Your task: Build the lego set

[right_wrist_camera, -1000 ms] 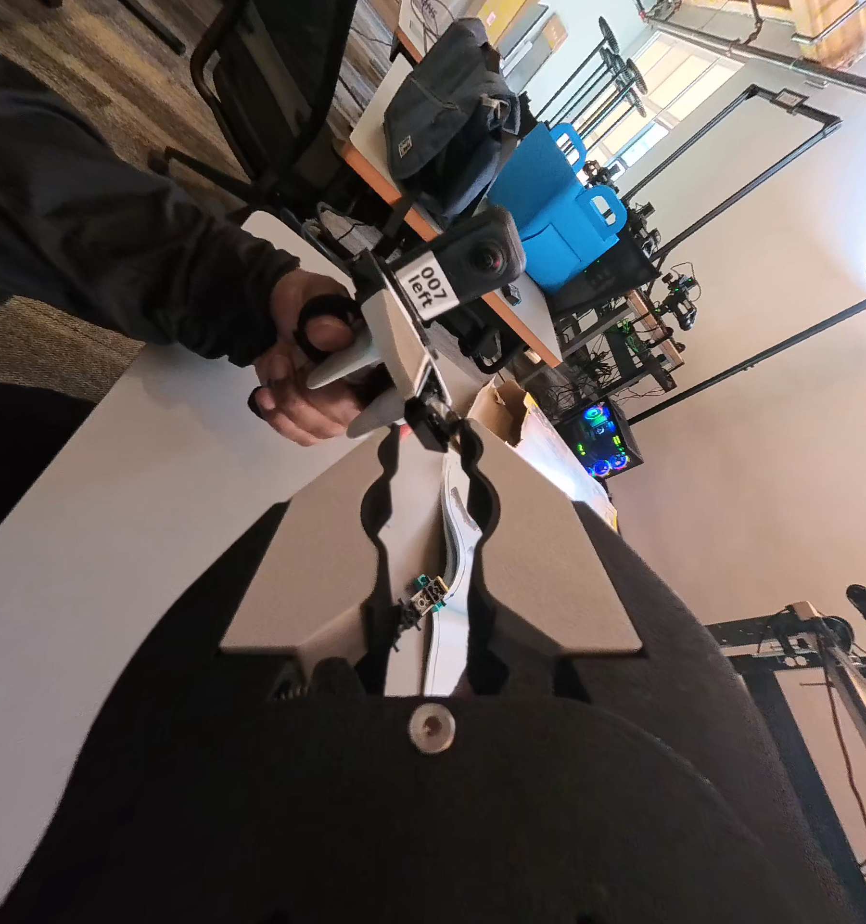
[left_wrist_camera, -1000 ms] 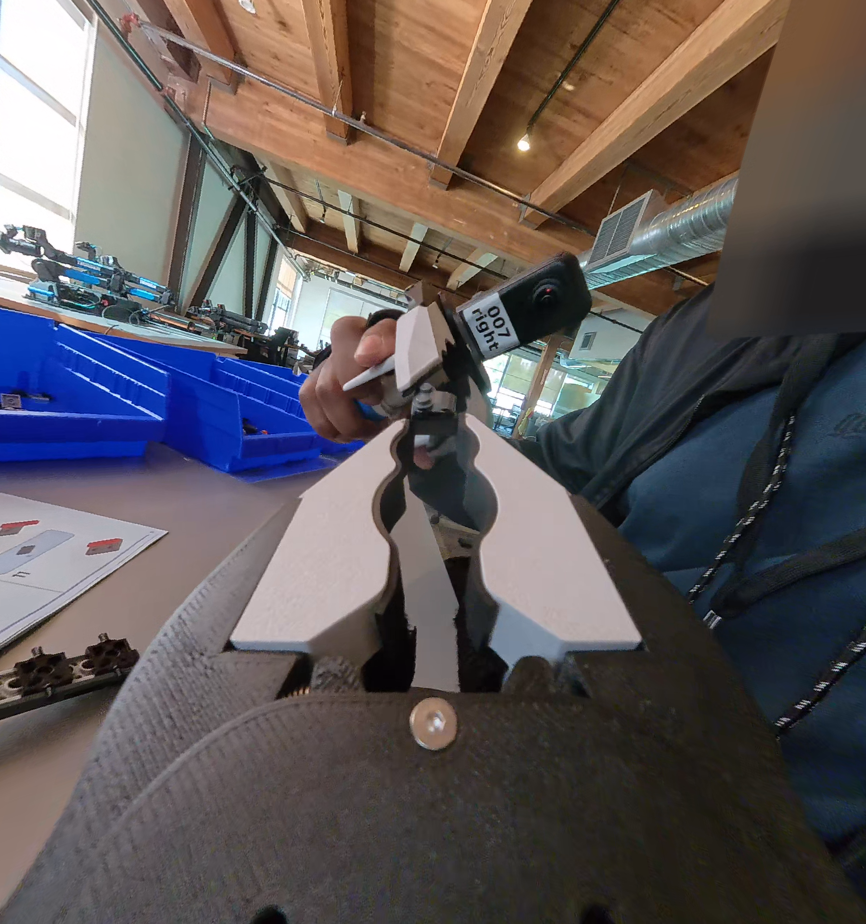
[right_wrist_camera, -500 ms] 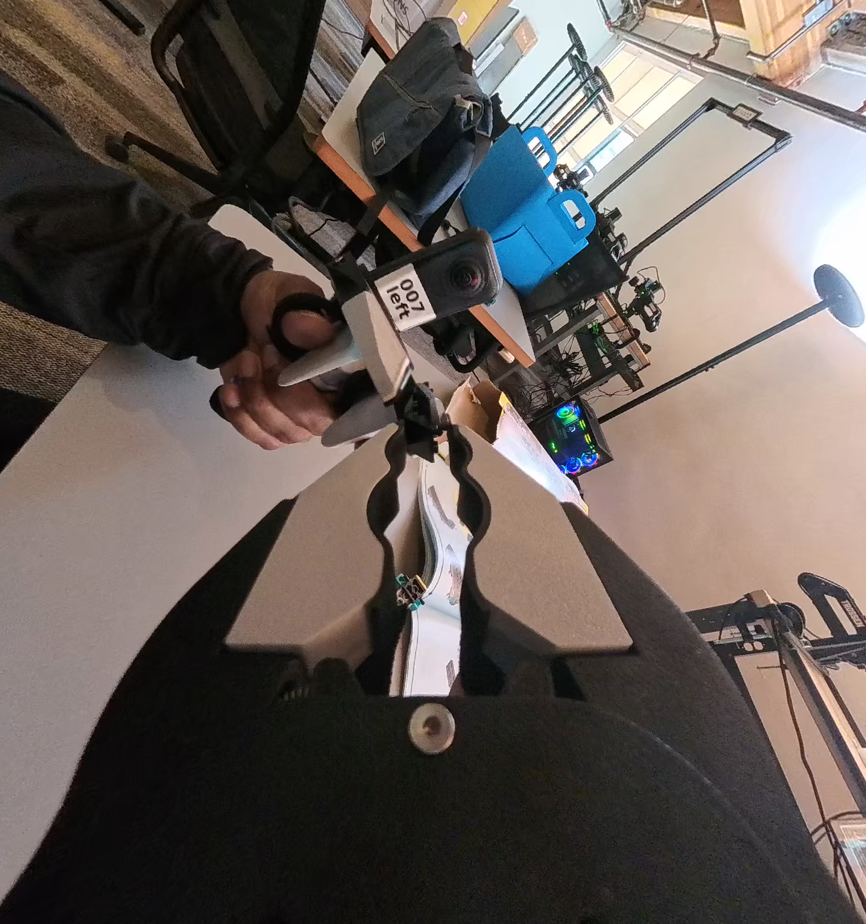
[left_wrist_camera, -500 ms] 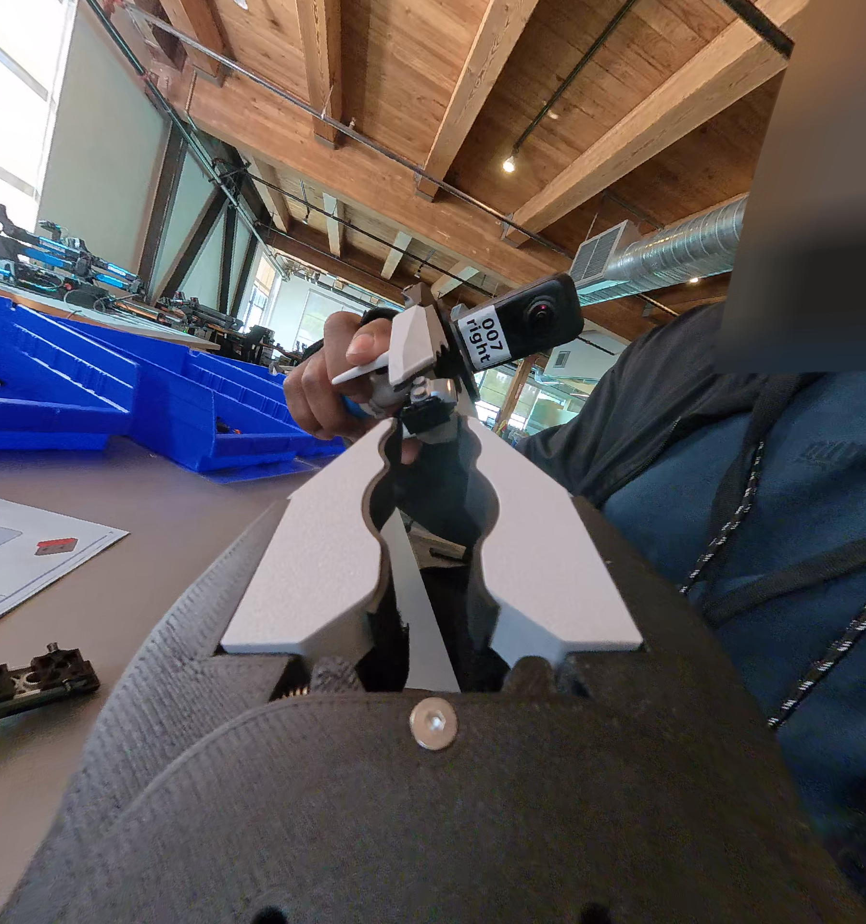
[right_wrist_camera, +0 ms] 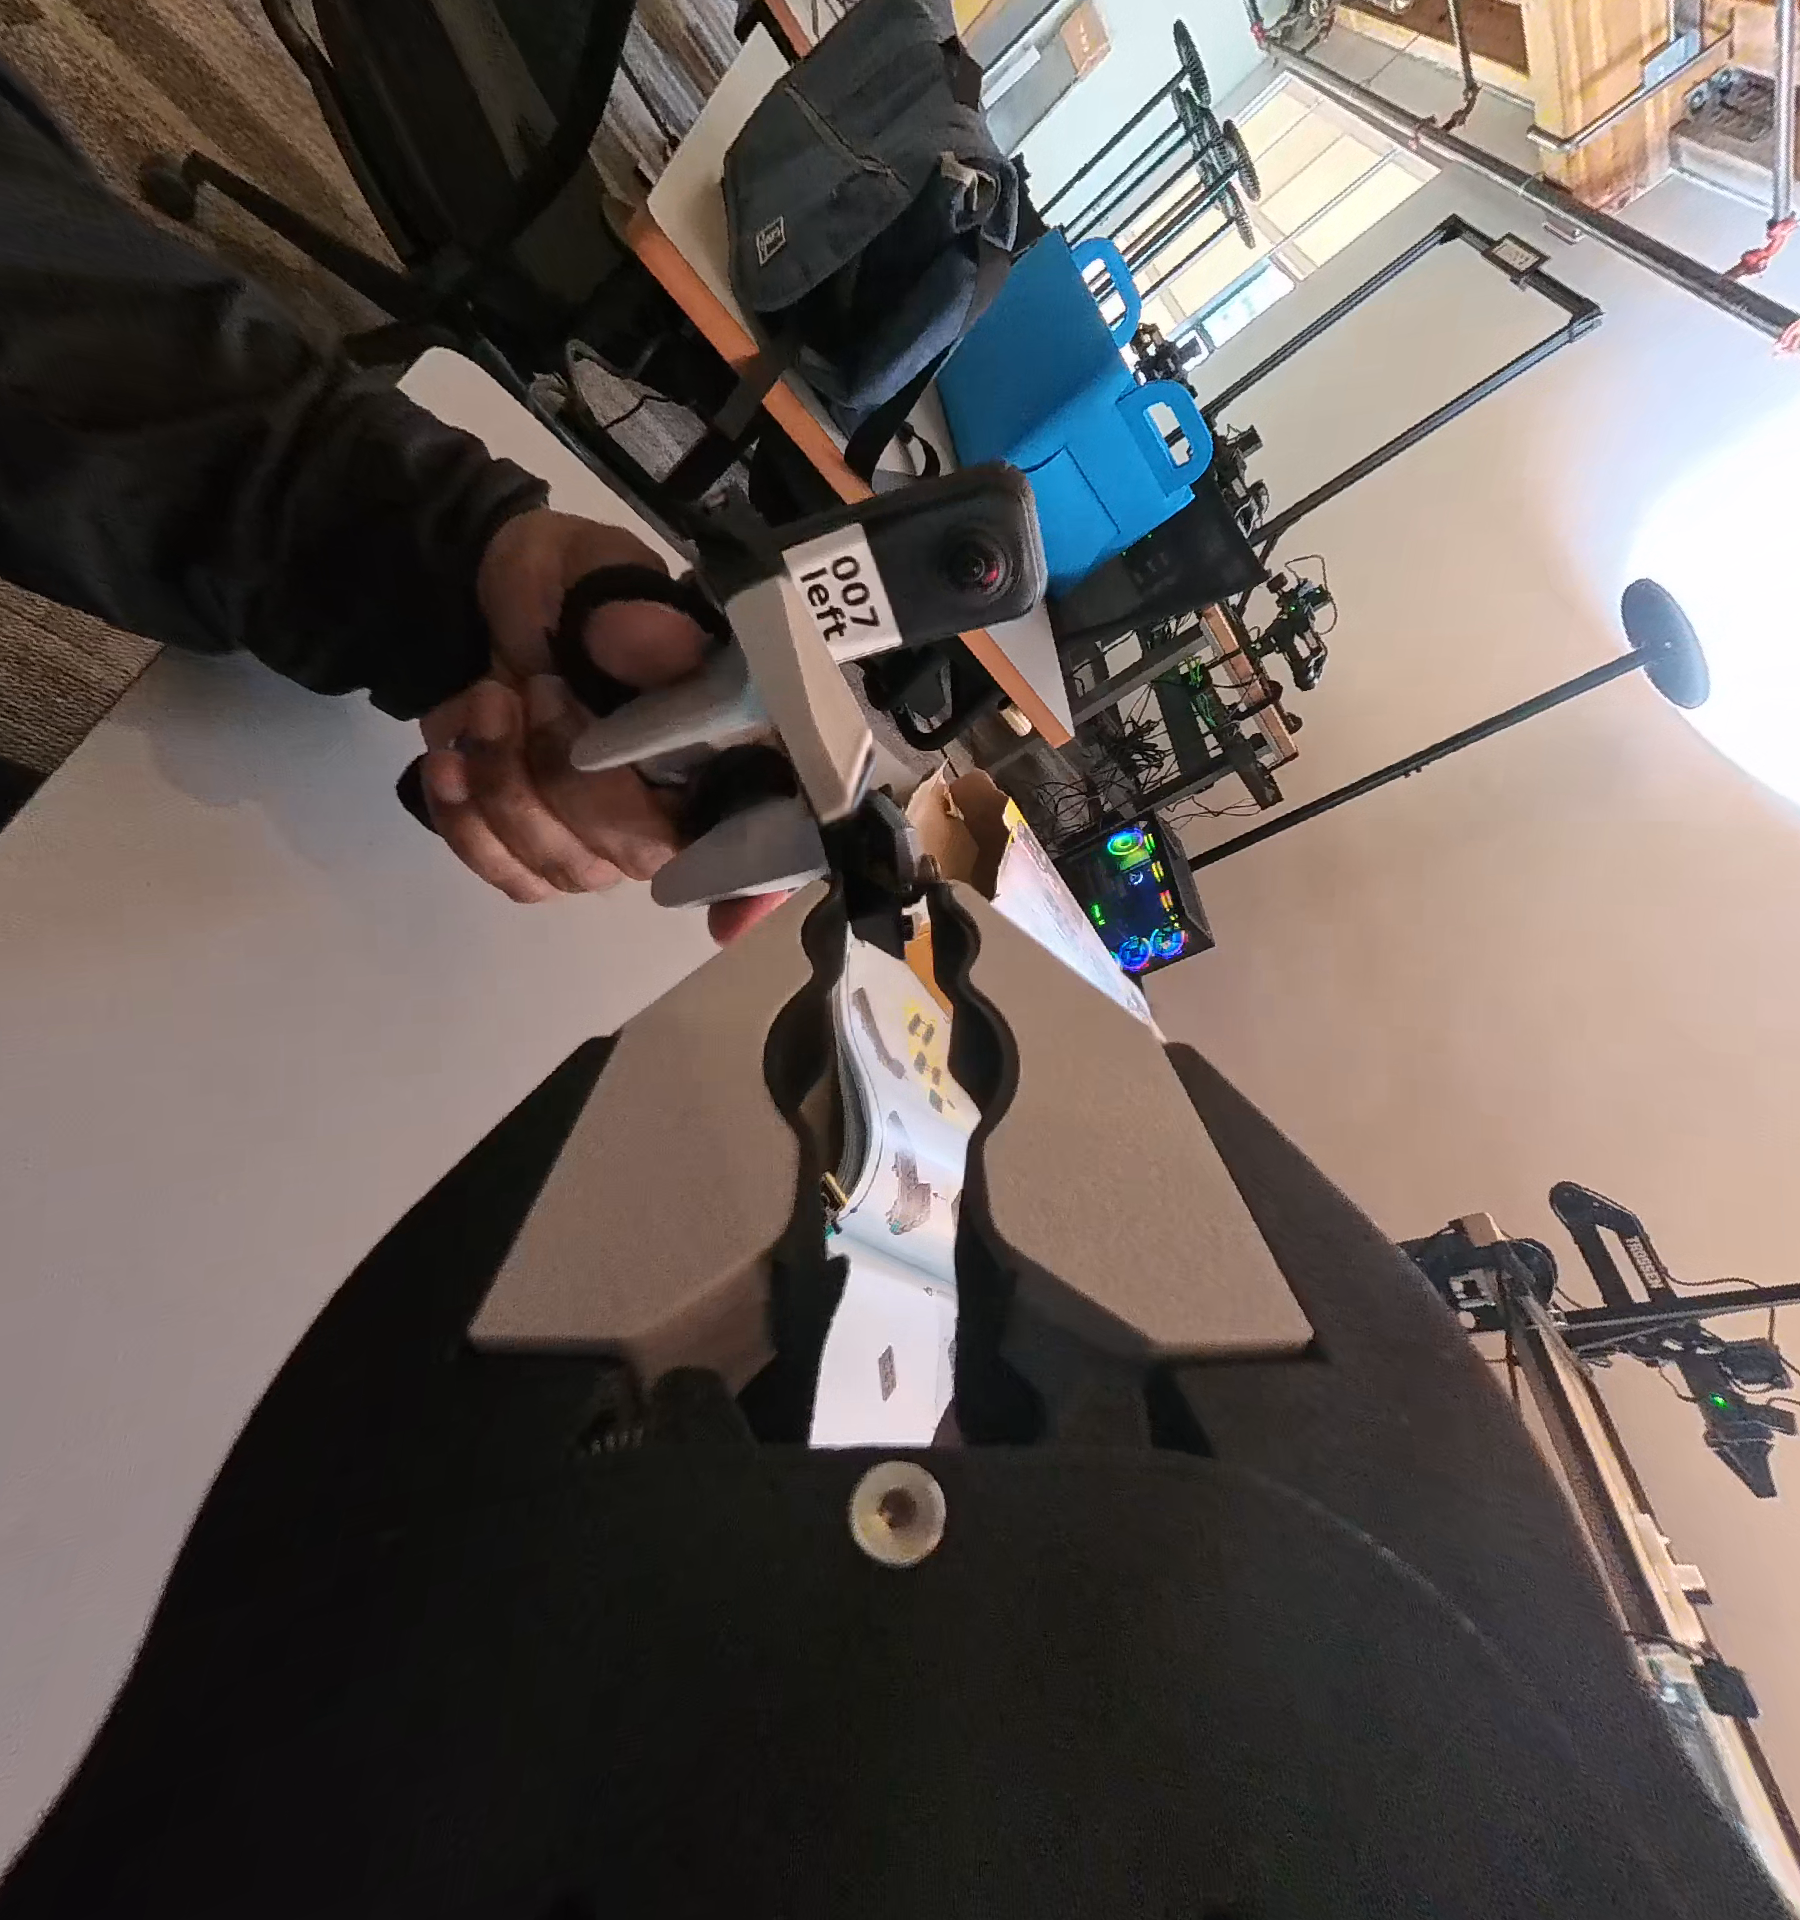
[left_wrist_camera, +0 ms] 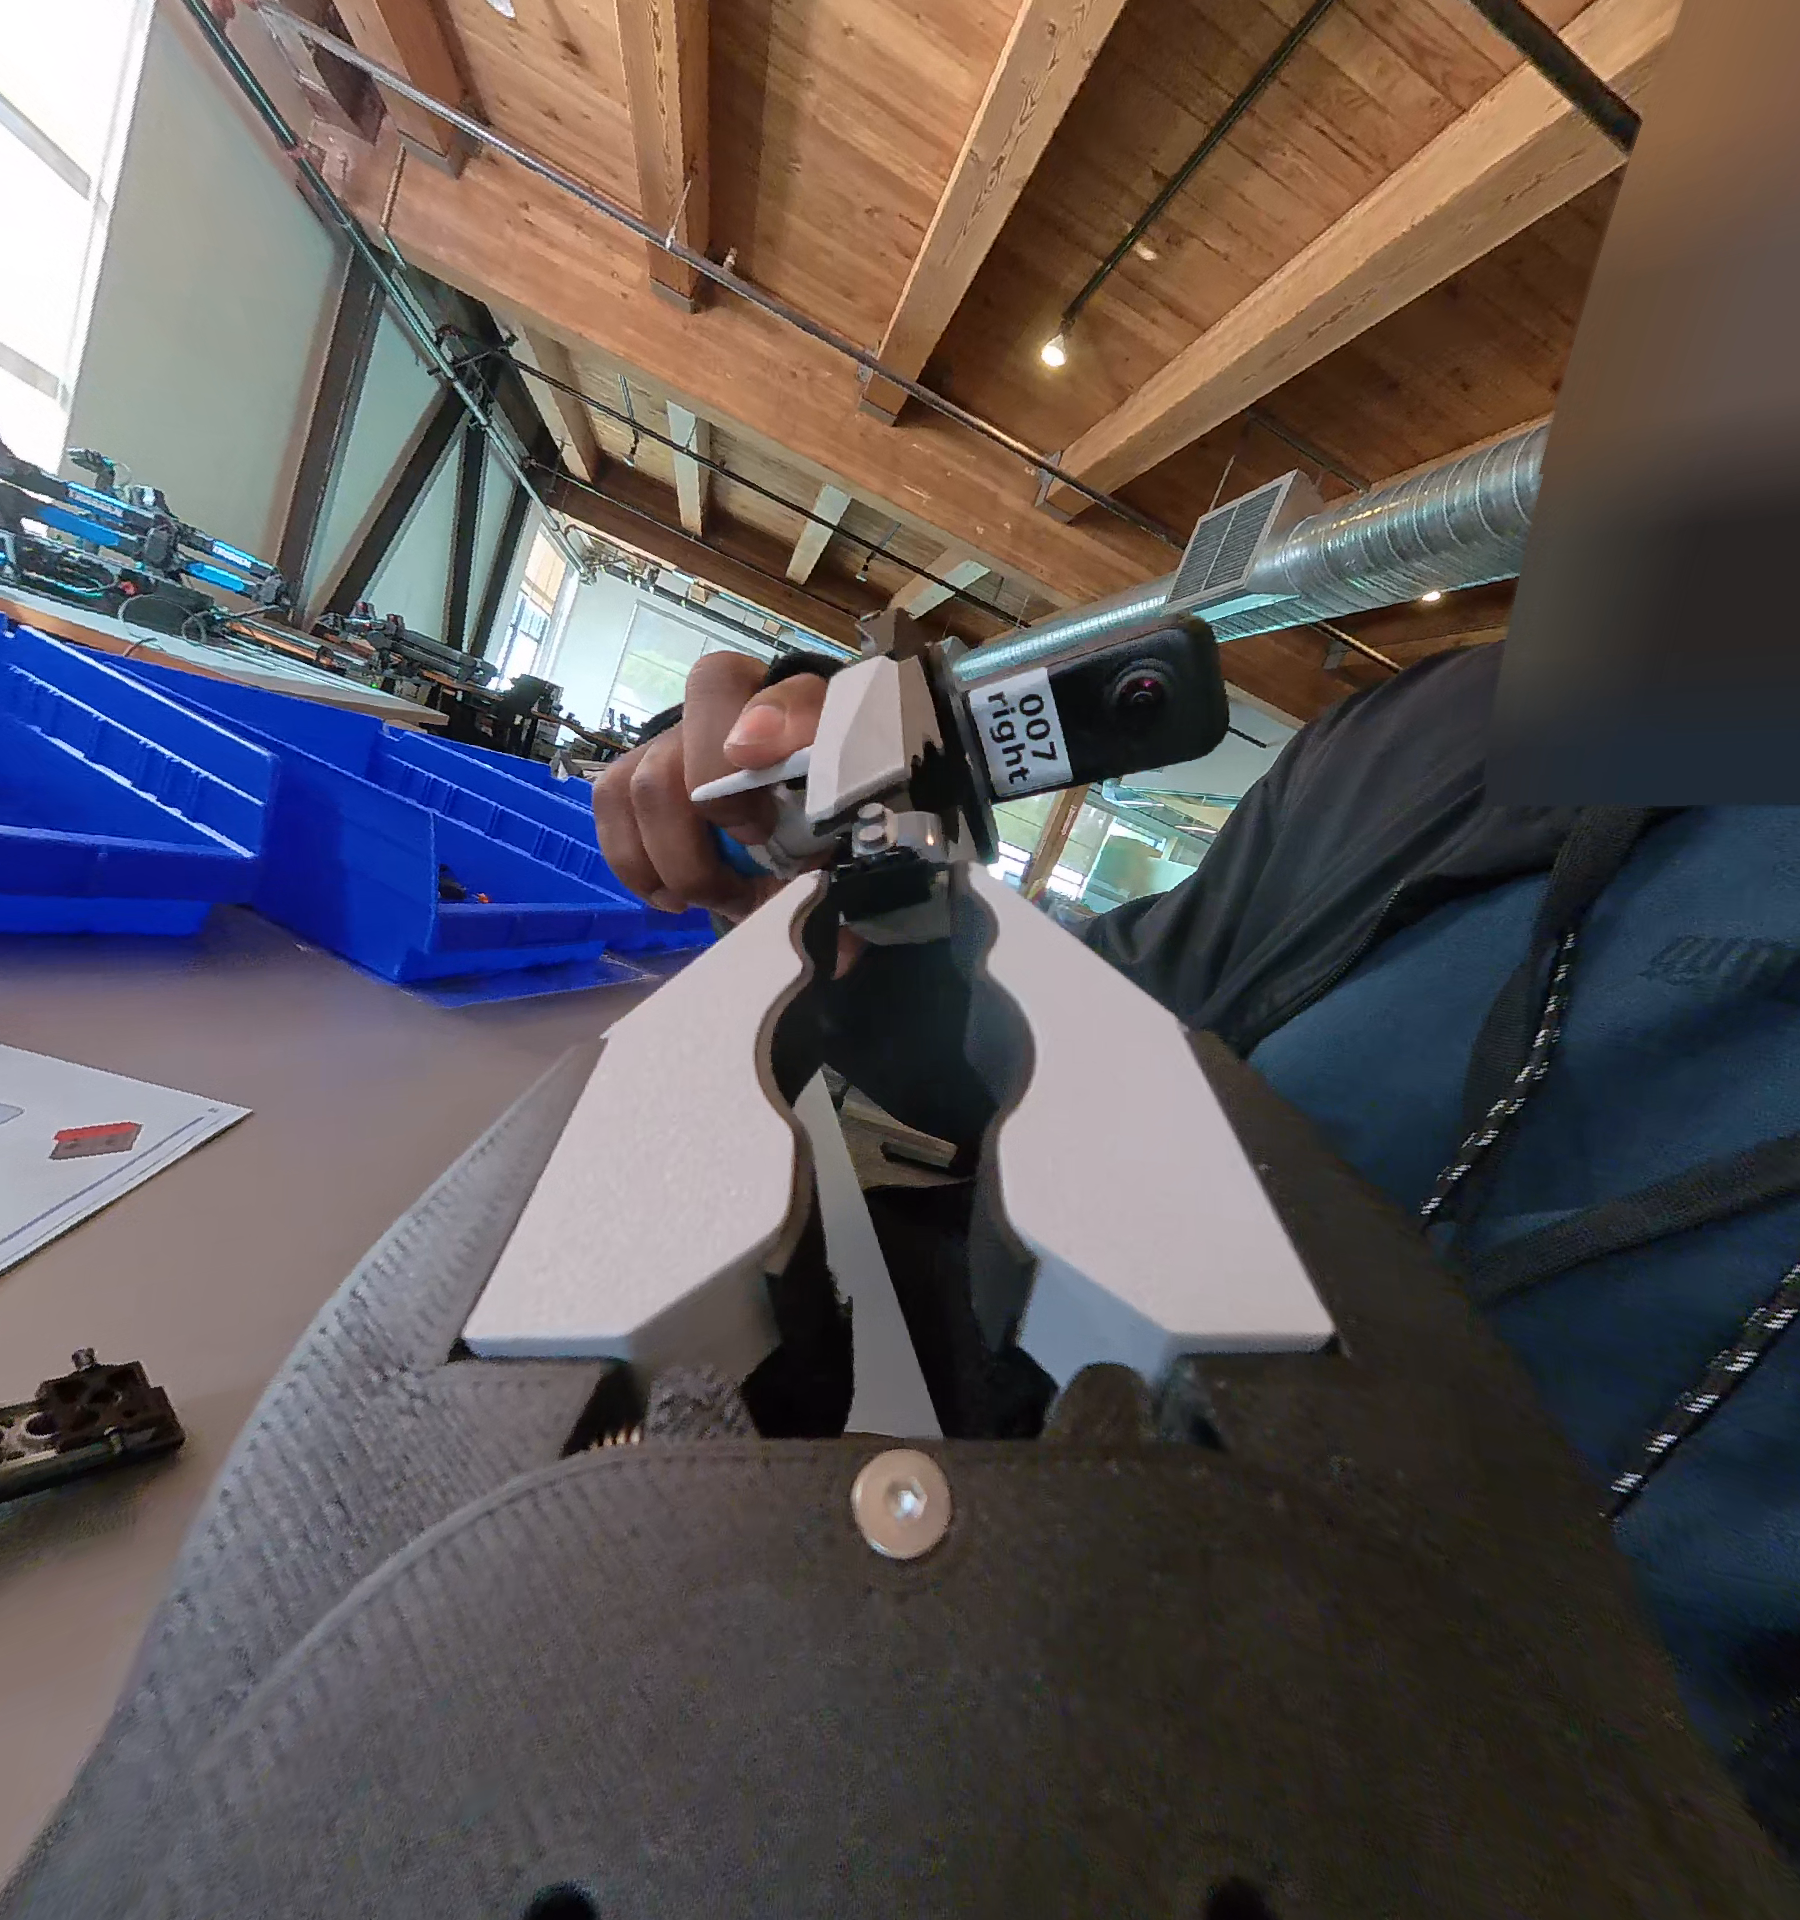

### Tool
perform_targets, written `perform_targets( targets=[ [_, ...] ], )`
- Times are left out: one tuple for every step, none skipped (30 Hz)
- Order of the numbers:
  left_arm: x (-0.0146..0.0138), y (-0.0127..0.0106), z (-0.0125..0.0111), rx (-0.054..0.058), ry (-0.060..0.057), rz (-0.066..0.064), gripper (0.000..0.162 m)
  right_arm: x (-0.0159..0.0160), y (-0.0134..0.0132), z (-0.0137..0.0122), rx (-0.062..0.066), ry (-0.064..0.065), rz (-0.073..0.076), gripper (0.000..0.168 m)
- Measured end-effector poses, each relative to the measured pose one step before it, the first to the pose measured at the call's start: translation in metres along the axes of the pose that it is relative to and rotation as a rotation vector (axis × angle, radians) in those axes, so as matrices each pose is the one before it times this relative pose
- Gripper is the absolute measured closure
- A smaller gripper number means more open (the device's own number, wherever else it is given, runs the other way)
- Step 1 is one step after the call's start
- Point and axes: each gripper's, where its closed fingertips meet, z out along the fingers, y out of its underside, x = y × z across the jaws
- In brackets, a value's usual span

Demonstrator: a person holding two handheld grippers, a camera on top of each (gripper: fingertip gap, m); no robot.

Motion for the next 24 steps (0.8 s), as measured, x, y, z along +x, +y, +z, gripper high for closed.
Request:
perform_targets(
  targets=[
    [-0.00053,-0.00017,0.00005,0.0,-0.0038,0.0056,0.142,0.00002,-0.00021,0.00011,0.0003,0.0037,-0.0017,0.153],
    [-0.00014,-0.00015,0.00007,0.0005,-0.0006,0.0013,0.143,0.00026,0.00003,-0.00005,-0.0008,0.0048,-0.0042,0.152],
    [0.0,0.00009,-0.00005,-0.0007,0.0,0.0001,0.143,-0.00006,0.00007,0.00005,-0.0007,0.0022,-0.0039,0.152],
    [-0.00008,0.00023,0.00011,-0.0011,-0.0003,0.0007,0.143,-0.00014,0.00017,-0.00001,-0.0012,0.0011,-0.0027,0.152],
    [0.0,0.00006,-0.00003,-0.0004,0.0,0.0,0.143,-0.00006,-0.00007,-0.00006,-0.0006,0.0018,-0.0045,0.152],
    [0.00002,0.00004,0.0001,0.0004,0.0001,-0.0018,0.143,0.00018,0.00008,0.0,-0.0014,0.0031,-0.0061,0.152],
    [-0.00005,-0.00019,0.00011,0.0007,0.0002,-0.0029,0.143,0.00017,-0.00007,0.00003,-0.002,0.003,-0.0067,0.152],
    [0.00012,-0.00005,0.00015,0.0002,0.0007,-0.003,0.143,0.00016,-0.00009,0.00012,-0.0018,0.002,-0.0064,0.153],
    [0.00008,-0.00005,0.00014,-0.0004,0.0009,-0.0015,0.143,0.00008,-0.00012,0.00022,-0.0018,0.0015,-0.0059,0.153],
    [0.00012,0.00011,0.00016,-0.0005,0.0002,0.0007,0.143,0.0001,-0.00028,0.00026,-0.0014,0.0025,-0.007,0.152],
    [0.00018,0.00005,0.00018,-0.0011,0.0,0.0017,0.143,0.00004,-0.00024,0.00019,-0.001,0.0019,-0.0065,0.152],
    [0.00019,0.00025,0.00019,-0.0022,-0.0001,0.0015,0.143,0.00004,-0.00021,0.00025,-0.0012,0.0013,-0.0056,0.152],
    [0.00025,0.00024,0.00018,-0.002,-0.0002,0.0018,0.143,0.00002,-0.00029,0.00011,-0.0004,0.0015,-0.0054,0.152],
    [0.00015,-0.00001,0.00009,-0.0008,-0.0005,0.0026,0.143,0.0001,-0.00014,0.00012,-0.0001,0.0012,-0.0035,0.152],
    [0.00007,0.00011,0.00004,-0.0007,-0.0002,0.0019,0.143,0.00004,-0.00012,0.00002,0.0,0.0002,-0.0029,0.153],
    [0.00011,-0.00001,-0.00002,-0.0007,-0.0003,0.0015,0.143,-0.00008,-0.00001,0.0001,-0.0005,-0.0002,-0.0031,0.152],
    [0.00001,0.00018,0.00002,-0.0008,-0.0002,0.0009,0.143,-0.00007,0.00006,-0.00007,-0.001,-0.001,-0.0018,0.152],
    [0.0001,0.00014,0.00004,-0.0007,0.0007,0.0001,0.143,-0.00011,0.0001,0.00004,-0.0006,-0.002,-0.0002,0.152],
    [0.0002,0.00017,0.00002,-0.0007,0.0011,0.0008,0.143,-0.00011,-0.00014,-0.00011,0.0003,-0.0018,0.0,0.153],
    [0.00018,0.00012,0.00004,-0.0008,0.0008,0.0022,0.143,-0.00016,-0.00015,0.00003,0.0007,-0.0014,0.0006,0.152],
    [0.00036,0.00012,0.00002,-0.0009,0.0008,0.0029,0.143,-0.00014,-0.00032,-0.00002,0.0014,-0.0008,0.0004,0.153],
    [0.00039,0.00011,0.00003,-0.0009,0.0009,0.0026,0.143,-0.00008,-0.00036,-0.00014,0.0023,-0.0001,-0.0004,0.153],
    [0.00024,0.00011,0.00003,-0.0011,0.0004,0.0025,0.143,-0.00017,-0.00036,-0.00014,0.0023,-0.0004,0.0003,0.153],
    [0.00023,0.00015,0.0,-0.0012,-0.0003,0.0025,0.144,-0.00015,-0.00028,-0.00009,0.0018,-0.0008,0.0013,0.153]
  ],
)
